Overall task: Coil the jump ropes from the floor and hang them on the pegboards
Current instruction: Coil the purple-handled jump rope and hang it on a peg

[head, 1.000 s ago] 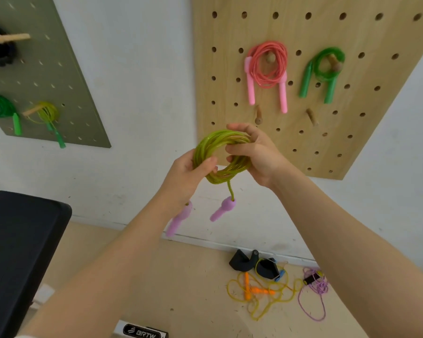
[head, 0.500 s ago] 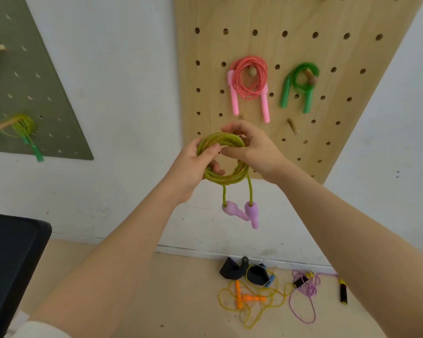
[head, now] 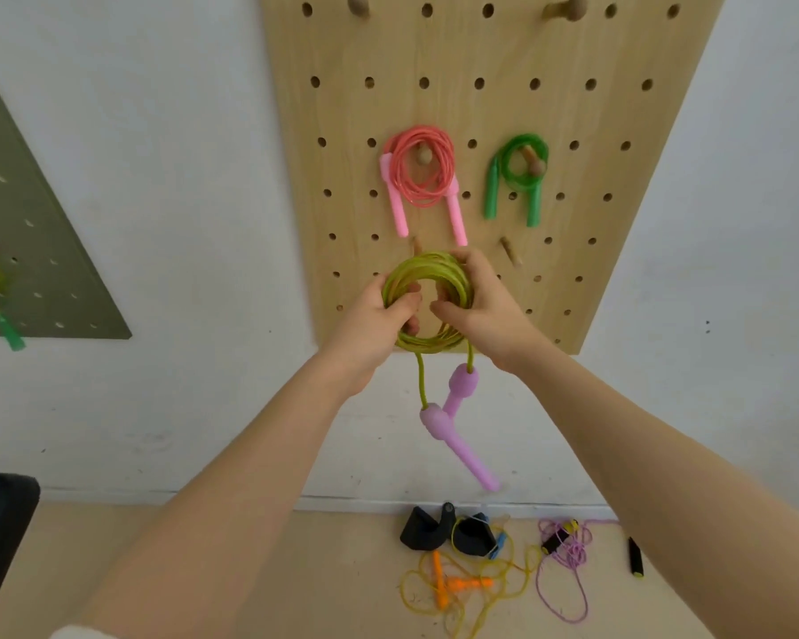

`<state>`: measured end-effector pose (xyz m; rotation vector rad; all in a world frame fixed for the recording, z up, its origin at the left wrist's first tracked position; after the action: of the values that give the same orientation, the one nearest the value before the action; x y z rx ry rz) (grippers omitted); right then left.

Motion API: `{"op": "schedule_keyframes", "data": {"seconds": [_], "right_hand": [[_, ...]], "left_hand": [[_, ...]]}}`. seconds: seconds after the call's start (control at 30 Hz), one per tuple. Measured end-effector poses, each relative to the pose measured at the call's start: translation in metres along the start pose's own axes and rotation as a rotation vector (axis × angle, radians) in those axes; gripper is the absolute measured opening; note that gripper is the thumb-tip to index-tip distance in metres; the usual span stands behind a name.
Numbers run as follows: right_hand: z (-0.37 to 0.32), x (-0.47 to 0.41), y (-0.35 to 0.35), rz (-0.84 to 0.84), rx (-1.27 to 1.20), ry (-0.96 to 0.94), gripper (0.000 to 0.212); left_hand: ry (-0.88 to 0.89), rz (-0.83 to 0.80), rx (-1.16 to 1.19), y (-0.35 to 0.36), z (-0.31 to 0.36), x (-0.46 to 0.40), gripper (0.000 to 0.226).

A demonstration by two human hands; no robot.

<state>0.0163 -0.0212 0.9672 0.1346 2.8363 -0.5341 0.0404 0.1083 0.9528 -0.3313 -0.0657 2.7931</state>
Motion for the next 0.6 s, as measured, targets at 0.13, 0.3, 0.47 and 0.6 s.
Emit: {"op": "schedule_keyframes", "data": {"seconds": [0.13, 0.3, 0.47, 0.6], "right_hand": [[-0.004, -0.015, -0.020, 0.000, 0.193, -0.094, 0.043], [-0.018, -0.056, -0.083, 0.217, 0.187, -0.146, 0.006], [-0.025, -0.093, -0.140, 0.246, -0.089, -0.138, 0.012], [-0.017, -0.119, -0.169, 0.194, -0.239, -0.128, 0.012]], "left_hand": [[-0.031, -0.122, -0.066, 0.015, 0.014, -0.031, 0.006], [0.139, -0.064, 0.126, 0.052, 0.044, -0.072, 0.015], [0.106, -0.033, 0.067, 0.079, 0.053, -0.116, 0.026], [0.168, 0.141, 0.001, 0.096, 0.059, -0.149, 0.032]]}}
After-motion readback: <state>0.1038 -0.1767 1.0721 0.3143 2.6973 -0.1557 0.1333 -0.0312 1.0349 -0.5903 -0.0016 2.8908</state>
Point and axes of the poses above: each hand's wrist, its own x-axis away from the middle knuckle, its own y-axis out of the palm, z = x × y, the point moved 5 cm from there along -x, towards the middle knuckle, and after that the axes turned 5 degrees about y, right-handed, at the moved point
